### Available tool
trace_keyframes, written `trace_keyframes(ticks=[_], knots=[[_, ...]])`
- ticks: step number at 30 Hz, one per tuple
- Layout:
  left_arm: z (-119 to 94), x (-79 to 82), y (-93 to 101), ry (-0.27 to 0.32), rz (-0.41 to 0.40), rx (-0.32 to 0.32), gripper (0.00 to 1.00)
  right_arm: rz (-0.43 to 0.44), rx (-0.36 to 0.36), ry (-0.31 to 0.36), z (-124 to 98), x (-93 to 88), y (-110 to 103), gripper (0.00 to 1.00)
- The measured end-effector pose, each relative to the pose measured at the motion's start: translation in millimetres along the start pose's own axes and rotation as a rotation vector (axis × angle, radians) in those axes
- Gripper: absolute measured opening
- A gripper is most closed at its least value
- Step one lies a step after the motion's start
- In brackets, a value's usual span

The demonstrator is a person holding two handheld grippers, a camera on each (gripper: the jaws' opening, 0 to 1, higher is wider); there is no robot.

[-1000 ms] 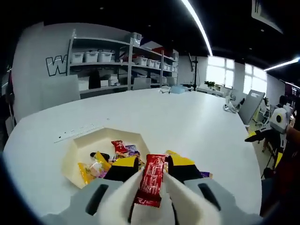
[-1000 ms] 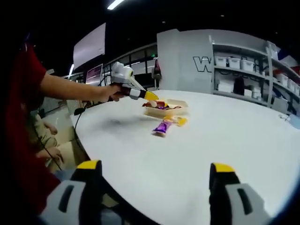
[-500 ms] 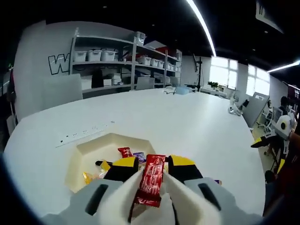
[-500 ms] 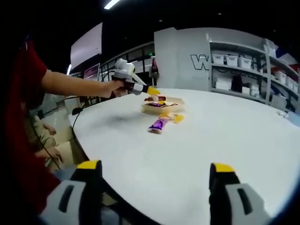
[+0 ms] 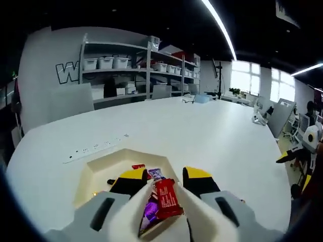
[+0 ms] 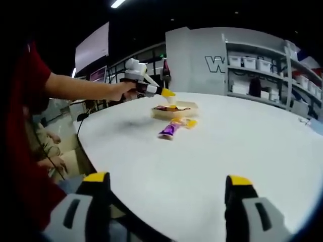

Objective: Place the target food into the container with the food tongs after gripping and lifting it, then release it inside without dropping or visibly crushing the food.

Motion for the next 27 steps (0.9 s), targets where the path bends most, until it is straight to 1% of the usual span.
trace_keyframes(ticks=[1, 3, 8, 13, 14, 16, 18, 20, 21, 23, 27], knots=[[-1, -0.3, 0.0, -0.002, -0.002, 0.0, 0.26, 0.0, 0.001, 0.0, 0, 0.2, 0, 0.93], [-4, -5.1, 1.7, -0.021, 0.026, -0.007, 0.26, -0.003, 0.006, 0.0, 0, 0.7, -1, 0.93], [-11, -15.2, 0.8, -0.041, 0.015, -0.007, 0.26, -0.006, 0.014, 0.003, 0, 1.1, -4, 0.93], [-11, -22.3, 3.1, -0.061, 0.025, -0.01, 0.27, -0.012, 0.018, 0.005, -1, 2.1, -6, 0.93], [-9, -23.3, 2.4, -0.066, 0.037, -0.006, 0.27, -0.015, 0.018, 0.005, -1, 2.3, -6, 0.93], [-6, -24.4, 0.3, -0.07, 0.044, -0.001, 0.27, -0.019, 0.017, 0.002, -1, 2.3, -5, 0.93], [-1, -24.6, -4.7, -0.068, 0.061, 0.023, 0.27, -0.02, 0.013, 0.001, -3, 3.1, -5, 0.93], [1, -21.9, -12.5, -0.055, 0.082, 0.075, 0.27, -0.014, 0.008, 0.005, -6, 4.2, -3, 0.93], [2, -19.1, -13.9, -0.038, 0.086, 0.084, 0.27, -0.012, 0.001, 0.004, -8, 3.6, -1, 0.93], [3, -16.6, -13.8, -0.024, 0.056, 0.072, 0.27, -0.017, -0.014, -0.002, -9, 2.2, 2, 0.93], [1, -17.8, -11.6, -0.042, 0.084, 0.067, 0.27, -0.011, -0.016, -0.001, -9, 2.5, 2, 0.93]])
Point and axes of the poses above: the point that each gripper's makers call its tool centre point, and the gripper's own axes: z roughly forward along the fingers, y roughly to its right, x roughly out of its top, the point moved 4 cm from there along -z, roughly backward along the fingers, and after that the axes turned 10 degrees about -x, right-handed, at the moved point
